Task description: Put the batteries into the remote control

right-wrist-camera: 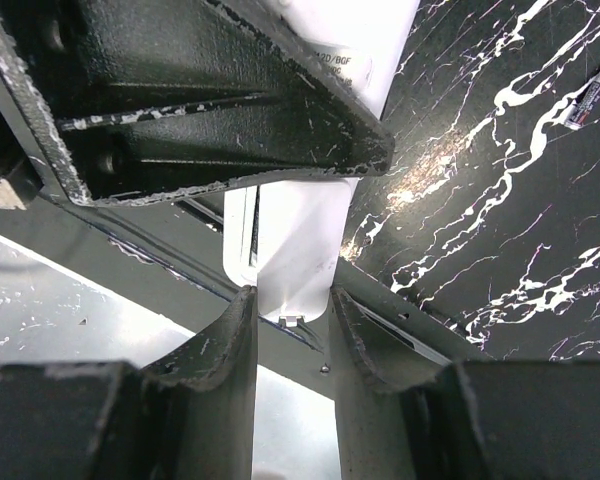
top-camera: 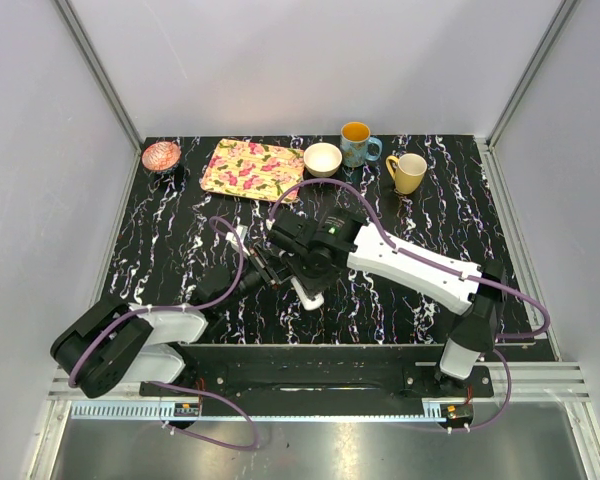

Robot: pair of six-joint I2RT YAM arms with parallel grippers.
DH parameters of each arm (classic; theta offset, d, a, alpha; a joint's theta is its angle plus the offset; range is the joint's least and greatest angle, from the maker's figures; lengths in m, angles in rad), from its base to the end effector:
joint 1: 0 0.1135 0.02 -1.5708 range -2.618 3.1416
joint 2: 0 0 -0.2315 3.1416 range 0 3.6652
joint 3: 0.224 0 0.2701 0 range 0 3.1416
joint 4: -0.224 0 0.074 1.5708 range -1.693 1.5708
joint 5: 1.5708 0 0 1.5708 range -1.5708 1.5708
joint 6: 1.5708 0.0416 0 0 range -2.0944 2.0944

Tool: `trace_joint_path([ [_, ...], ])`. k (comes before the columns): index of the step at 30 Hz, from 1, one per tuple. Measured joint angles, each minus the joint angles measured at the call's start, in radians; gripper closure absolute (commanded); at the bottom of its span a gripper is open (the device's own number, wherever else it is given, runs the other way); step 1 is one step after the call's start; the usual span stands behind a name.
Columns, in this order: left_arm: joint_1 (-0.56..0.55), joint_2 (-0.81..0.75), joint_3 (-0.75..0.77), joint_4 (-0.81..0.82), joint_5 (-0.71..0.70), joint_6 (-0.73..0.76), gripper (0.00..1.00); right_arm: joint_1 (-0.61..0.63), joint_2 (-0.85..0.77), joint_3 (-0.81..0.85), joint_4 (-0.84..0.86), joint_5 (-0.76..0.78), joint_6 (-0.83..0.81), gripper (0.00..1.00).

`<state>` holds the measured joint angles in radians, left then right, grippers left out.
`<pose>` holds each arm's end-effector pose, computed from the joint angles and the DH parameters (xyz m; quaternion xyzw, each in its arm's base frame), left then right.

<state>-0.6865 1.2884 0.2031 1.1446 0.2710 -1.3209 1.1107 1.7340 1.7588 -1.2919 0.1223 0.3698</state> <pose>0.1827 -0.1641 0.1377 -0.1185 0.6763 -0.6580 0.3092 0.1617 0.3148 0.2984 -0.3486 0.9231 0.0572 0.1522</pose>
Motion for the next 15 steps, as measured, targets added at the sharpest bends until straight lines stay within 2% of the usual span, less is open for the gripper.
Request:
trace_joint_path([
  [15,-0.009,-0.026,0.034,-0.079,-0.047,0.020,1.00,-0.002,0.016,0.066,-0.041,-0.016,0.001,1.00],
])
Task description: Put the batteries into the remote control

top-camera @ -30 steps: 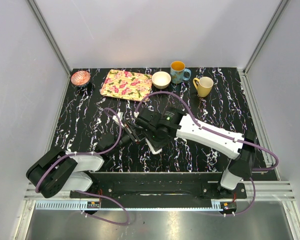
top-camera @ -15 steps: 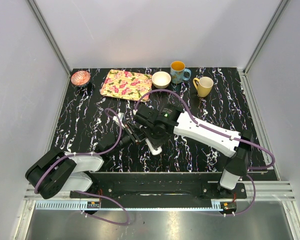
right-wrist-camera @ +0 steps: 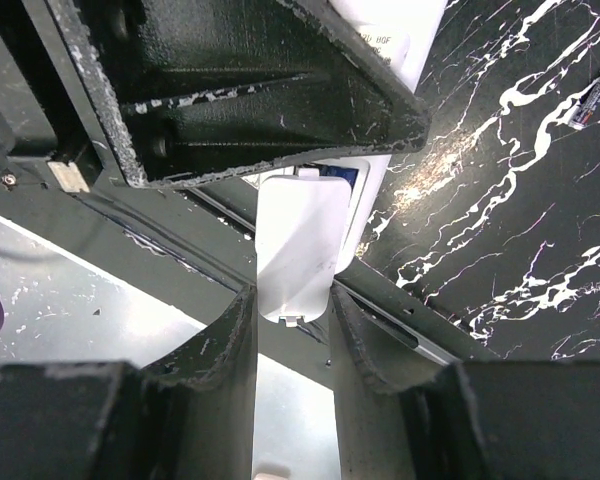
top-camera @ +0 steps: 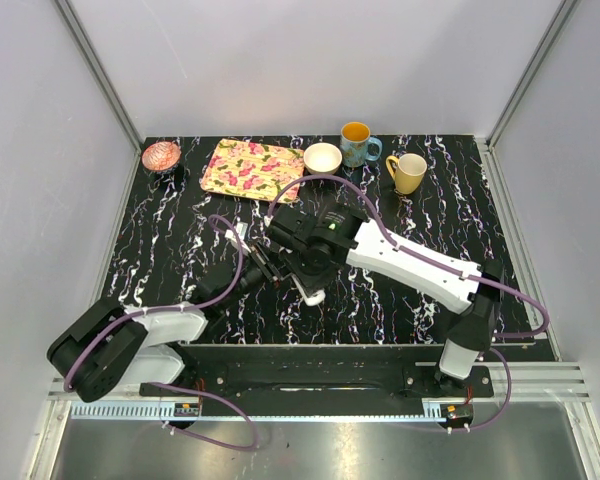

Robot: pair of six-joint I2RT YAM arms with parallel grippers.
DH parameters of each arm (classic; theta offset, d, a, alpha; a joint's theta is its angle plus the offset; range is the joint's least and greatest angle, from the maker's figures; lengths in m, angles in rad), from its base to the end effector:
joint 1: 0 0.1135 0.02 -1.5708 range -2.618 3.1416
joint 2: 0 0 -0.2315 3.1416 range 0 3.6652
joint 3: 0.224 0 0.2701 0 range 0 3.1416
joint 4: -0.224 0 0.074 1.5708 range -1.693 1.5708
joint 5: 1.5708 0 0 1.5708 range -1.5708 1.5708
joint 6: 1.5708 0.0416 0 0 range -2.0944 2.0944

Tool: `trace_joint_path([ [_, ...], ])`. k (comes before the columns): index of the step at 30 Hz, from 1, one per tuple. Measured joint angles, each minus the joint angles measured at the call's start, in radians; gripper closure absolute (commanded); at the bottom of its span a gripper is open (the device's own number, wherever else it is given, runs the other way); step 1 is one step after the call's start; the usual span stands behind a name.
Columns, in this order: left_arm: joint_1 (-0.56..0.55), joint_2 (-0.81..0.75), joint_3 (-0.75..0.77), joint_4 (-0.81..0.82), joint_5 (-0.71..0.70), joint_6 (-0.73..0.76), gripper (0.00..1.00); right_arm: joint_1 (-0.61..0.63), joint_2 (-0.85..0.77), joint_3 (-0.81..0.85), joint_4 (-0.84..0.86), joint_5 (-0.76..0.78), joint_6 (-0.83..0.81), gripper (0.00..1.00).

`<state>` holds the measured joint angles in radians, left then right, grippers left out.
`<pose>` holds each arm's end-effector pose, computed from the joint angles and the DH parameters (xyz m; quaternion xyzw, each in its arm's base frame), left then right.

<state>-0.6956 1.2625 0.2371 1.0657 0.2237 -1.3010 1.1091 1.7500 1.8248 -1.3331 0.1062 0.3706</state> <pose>0.1876 -0.1687 0.1447 -0.1284 0.6811 -0.6443 0.3233 0.1620 0.3157 0.3110 -0.3483 0.9229 0.0660 0.1501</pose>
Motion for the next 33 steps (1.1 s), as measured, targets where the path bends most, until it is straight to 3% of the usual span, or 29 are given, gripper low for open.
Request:
trace_joint_path([
  [33,-0.006,-0.056,0.005,-0.071,-0.025,0.008,1.00,-0.037,0.039,0.000,-0.001,-0.026,-0.008,1.00],
])
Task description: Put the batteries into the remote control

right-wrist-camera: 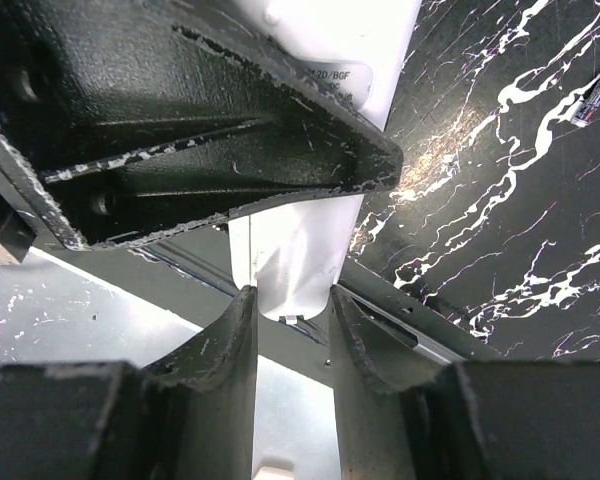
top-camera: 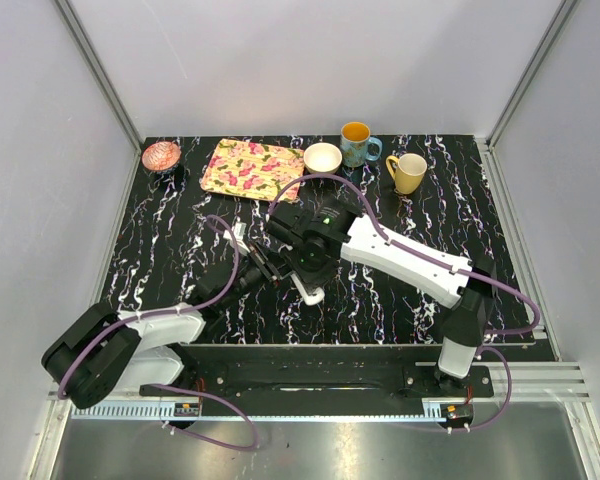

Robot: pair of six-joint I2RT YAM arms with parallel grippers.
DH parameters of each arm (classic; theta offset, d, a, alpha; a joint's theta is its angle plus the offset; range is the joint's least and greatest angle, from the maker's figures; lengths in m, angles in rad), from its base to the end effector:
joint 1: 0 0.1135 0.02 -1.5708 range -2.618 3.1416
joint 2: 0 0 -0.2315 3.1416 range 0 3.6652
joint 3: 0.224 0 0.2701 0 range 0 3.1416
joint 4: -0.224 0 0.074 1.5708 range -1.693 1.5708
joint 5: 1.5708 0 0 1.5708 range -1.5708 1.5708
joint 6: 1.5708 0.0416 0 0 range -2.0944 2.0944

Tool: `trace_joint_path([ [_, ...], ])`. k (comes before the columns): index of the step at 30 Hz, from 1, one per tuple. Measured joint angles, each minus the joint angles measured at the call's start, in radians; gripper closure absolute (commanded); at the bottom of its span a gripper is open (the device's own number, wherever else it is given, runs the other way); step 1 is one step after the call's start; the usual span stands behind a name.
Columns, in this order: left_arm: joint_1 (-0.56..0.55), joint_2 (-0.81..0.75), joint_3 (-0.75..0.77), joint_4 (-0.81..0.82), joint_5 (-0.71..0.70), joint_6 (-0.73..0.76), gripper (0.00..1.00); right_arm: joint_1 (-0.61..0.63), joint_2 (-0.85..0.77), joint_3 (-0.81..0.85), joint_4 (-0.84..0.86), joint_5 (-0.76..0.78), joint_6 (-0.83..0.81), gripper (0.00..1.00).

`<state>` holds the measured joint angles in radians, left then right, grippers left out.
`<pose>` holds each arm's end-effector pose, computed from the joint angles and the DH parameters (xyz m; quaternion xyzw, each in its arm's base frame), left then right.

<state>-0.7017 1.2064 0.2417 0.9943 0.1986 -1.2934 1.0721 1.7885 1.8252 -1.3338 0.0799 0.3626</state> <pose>0.1868 -0.1687 0.1509 -0.1340 0.6838 -0.6373 0.3292 0.1761 0.3165 0.2980 -0.3387 0.9301 0.0598 0.1287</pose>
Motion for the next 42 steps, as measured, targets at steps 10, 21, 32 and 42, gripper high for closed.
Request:
trace_joint_path([
  [10,0.000,0.029,0.001,0.011,0.007,-0.065,1.00,0.000,0.008,0.000,-0.003,0.003,0.000,0.95],
  [21,0.000,0.033,0.001,0.016,0.007,-0.069,1.00,0.000,0.008,0.000,-0.004,0.005,0.000,0.92],
  [32,0.000,0.033,0.001,0.016,0.006,-0.069,1.00,0.000,0.008,0.000,-0.004,0.004,0.001,0.76],
  [42,-0.001,0.041,0.001,0.023,0.006,-0.069,1.00,0.000,0.008,0.000,-0.005,0.005,0.011,0.68],
])
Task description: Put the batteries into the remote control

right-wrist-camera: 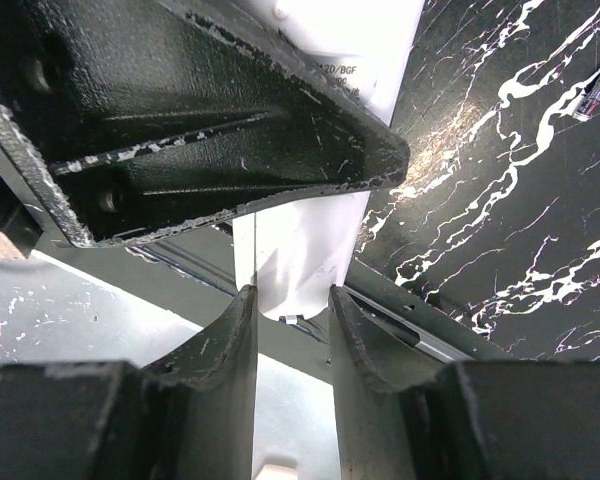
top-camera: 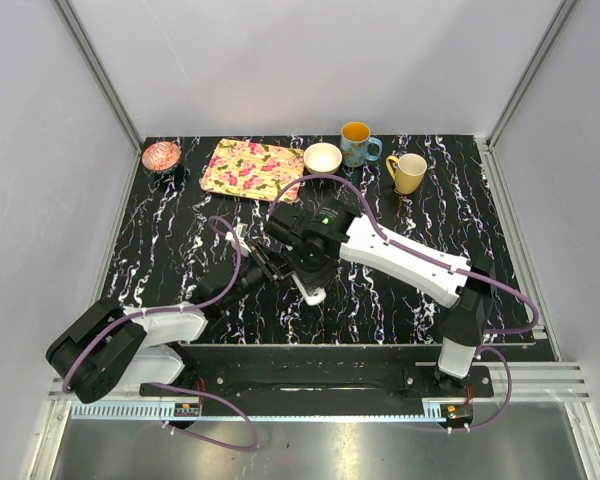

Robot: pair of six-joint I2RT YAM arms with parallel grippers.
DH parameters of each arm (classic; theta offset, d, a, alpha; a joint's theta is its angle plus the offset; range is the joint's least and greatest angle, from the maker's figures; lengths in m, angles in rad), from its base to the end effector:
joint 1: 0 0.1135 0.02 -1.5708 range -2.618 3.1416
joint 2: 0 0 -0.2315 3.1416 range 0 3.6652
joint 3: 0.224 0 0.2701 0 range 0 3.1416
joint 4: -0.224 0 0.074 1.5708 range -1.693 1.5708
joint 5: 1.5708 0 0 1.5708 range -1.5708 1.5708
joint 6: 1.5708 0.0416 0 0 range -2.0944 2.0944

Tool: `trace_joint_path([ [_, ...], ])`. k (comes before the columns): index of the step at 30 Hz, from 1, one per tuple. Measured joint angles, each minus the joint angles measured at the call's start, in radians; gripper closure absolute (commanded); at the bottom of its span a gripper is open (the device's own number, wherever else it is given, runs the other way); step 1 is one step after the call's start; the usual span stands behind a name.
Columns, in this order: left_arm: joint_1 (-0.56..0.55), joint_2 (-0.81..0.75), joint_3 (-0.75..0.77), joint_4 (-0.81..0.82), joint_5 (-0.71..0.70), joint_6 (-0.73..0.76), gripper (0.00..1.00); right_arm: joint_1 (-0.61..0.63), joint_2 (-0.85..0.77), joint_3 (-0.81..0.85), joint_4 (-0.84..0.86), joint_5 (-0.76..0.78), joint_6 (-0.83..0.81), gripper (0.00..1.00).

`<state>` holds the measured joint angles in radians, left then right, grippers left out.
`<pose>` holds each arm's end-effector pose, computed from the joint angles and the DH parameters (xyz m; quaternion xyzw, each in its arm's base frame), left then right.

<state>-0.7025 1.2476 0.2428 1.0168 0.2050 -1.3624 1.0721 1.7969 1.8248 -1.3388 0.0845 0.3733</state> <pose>0.1877 -0.1700 0.1443 -0.1577 0.6850 -0.6444 0.3011 0.1768 0.3172 0.2949 -0.3340 0.9327 0.0542 0.1248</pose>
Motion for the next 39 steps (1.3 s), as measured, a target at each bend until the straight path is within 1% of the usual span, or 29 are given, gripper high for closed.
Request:
trace_joint_path([
  [5,0.000,0.005,0.000,0.008,0.000,0.000,1.00,0.000,0.000,0.000,0.000,0.000,0.002,0.67],
  [15,-0.002,0.006,0.000,0.011,0.000,0.000,1.00,0.000,0.000,0.000,0.000,0.001,0.010,0.55],
  [24,-0.002,0.013,0.000,0.014,0.000,0.000,1.00,0.000,0.000,0.000,0.000,0.002,0.016,0.52],
  [29,-0.002,0.018,0.000,0.017,0.000,0.000,1.00,-0.001,0.000,0.000,-0.002,0.003,0.018,0.47],
  [39,-0.002,0.018,0.000,0.027,-0.001,-0.001,1.00,-0.006,-0.011,0.000,-0.011,0.001,0.061,0.46],
])
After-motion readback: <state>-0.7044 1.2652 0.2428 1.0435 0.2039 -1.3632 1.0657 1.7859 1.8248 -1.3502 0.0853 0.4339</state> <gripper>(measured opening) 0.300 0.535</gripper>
